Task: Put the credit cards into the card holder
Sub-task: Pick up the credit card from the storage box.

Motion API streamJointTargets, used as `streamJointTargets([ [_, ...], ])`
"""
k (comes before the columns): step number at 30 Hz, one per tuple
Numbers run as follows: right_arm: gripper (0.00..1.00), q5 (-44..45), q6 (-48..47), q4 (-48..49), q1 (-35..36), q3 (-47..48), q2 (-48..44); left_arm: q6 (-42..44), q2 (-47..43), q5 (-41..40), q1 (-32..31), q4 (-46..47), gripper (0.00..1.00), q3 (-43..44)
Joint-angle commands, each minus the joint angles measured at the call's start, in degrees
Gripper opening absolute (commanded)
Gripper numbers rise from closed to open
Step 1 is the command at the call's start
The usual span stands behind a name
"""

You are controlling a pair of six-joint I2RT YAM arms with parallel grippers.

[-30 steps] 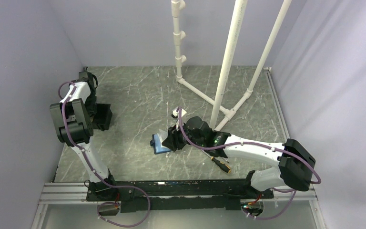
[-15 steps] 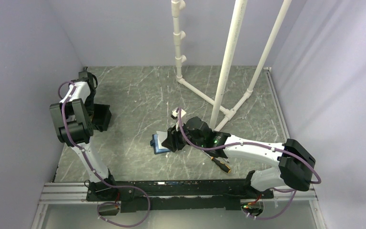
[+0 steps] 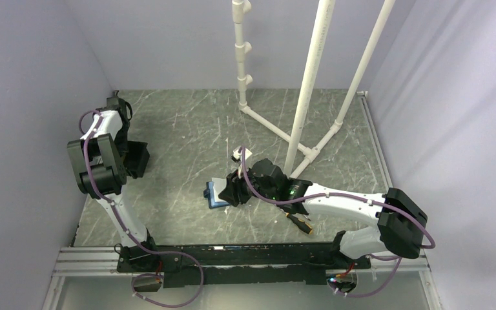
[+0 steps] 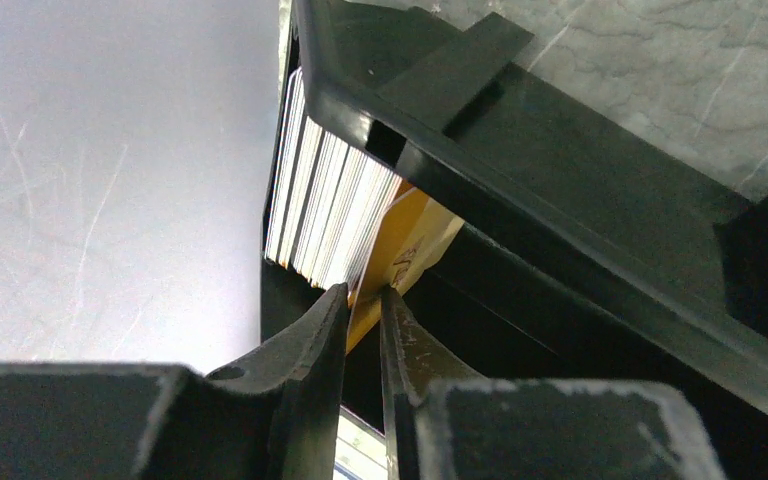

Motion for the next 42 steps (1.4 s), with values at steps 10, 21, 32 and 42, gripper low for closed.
streamJointTargets([
  [10, 0.49, 1.5, -0.7, 3.1, 0.4, -0.2, -0.6, -4.1, -6.5, 4.2, 0.2, -3.5, 0.14, 0.2],
  [21, 0.5, 1.7, -0.6, 2.7, 0.4, 0.2, 0.3, -9.8, -12.1, 9.6, -0.1, -7.7, 0.02, -0.3],
  [32, 0.51, 0.2, -2.6, -9.3, -1.8, 8.8, 5.3, -21.1, -34.8, 48.0, -0.7, -6.7, 0.0, 1.8],
  [42, 0.7, -7.8, -4.6, -25.4, -2.4, 31.8, 5.9, -50.0, -56.5, 97.2, -1.5, 54.5, 0.0, -25.9],
])
